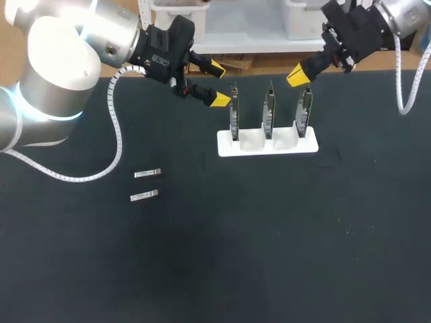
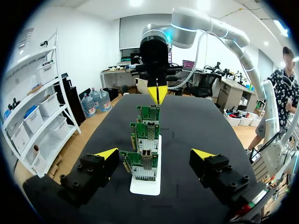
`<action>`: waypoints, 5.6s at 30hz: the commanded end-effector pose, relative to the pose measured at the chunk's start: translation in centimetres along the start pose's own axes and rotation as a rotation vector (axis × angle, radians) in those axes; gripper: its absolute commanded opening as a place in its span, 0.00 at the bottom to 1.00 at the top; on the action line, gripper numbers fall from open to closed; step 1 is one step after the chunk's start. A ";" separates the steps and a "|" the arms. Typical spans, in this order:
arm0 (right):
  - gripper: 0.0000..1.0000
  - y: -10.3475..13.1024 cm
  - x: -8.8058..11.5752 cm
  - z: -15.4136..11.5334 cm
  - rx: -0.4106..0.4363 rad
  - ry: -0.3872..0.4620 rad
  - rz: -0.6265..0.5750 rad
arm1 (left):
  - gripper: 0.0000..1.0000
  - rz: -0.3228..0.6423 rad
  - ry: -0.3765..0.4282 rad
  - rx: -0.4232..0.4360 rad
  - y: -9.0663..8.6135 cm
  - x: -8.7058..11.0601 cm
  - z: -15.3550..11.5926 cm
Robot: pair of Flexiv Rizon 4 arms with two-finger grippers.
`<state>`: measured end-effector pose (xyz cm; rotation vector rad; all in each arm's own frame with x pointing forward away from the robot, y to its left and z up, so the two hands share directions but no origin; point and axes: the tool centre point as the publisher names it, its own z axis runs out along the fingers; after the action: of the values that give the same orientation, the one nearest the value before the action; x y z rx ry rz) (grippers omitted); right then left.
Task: Pick up the optical module with the left hand, and insert it into the network port with the right hand.
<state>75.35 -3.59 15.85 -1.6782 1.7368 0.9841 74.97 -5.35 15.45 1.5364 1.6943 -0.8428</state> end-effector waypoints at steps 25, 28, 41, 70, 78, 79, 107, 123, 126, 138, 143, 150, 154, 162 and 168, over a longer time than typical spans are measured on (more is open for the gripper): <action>0.06 -0.9 0.5 0.6 -0.005 0.023 -0.009 | 1.00 -0.002 0.006 0.002 0.1 -0.1 0.1; 1.00 -0.9 0.5 0.5 0.009 0.025 -0.003 | 1.00 -0.002 0.006 0.002 0.1 -0.1 0.1; 1.00 -0.9 0.5 0.5 0.009 0.025 -0.003 | 1.00 -0.002 0.006 0.002 0.1 -0.1 0.1; 1.00 -0.9 0.5 0.5 0.009 0.025 -0.003 | 1.00 0.018 0.442 -0.026 -5.7 5.7 -7.2; 1.00 -0.9 0.5 0.5 0.009 0.025 -0.003 | 1.00 -0.101 0.626 0.003 -8.2 10.3 -6.4; 1.00 -0.9 0.5 0.5 0.009 0.025 -0.003 | 1.00 -0.113 0.641 0.009 -8.3 10.8 -6.5; 1.00 -0.9 0.5 0.5 0.009 0.025 -0.003 | 1.00 -0.196 0.805 0.120 -7.8 16.3 -9.8; 1.00 -0.9 0.5 0.5 0.009 0.025 -0.003 | 1.00 0.143 0.823 -0.014 -9.4 16.4 -9.4; 1.00 -0.9 0.5 0.5 0.009 0.025 -0.003 | 1.00 0.128 0.808 -0.028 -9.9 17.3 -9.6; 1.00 -0.9 0.5 0.5 0.009 0.025 -0.003 | 1.00 0.005 0.804 -0.036 -9.7 20.1 -9.4; 1.00 -0.9 0.5 0.5 0.009 0.025 -0.003 | 1.00 -0.043 0.812 -0.021 -8.8 20.4 -8.8; 1.00 -0.9 0.5 0.5 0.009 0.025 -0.003 | 1.00 -0.053 0.820 -0.007 -7.6 20.3 -8.1; 1.00 -0.9 0.5 0.5 0.009 0.025 -0.003 | 1.00 -0.048 0.820 0.006 -7.2 20.3 -7.6; 1.00 -0.9 0.5 0.5 0.009 0.025 -0.003 | 1.00 -0.046 0.849 0.004 -7.1 20.7 -7.0; 1.00 -0.9 0.5 0.5 0.009 0.025 -0.003 | 1.00 -0.053 0.882 -0.015 -7.3 21.0 -6.9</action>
<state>76.27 -3.47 15.01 -1.6954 1.7510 0.9601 66.01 11.61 1.81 2.0142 2.3199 -0.1537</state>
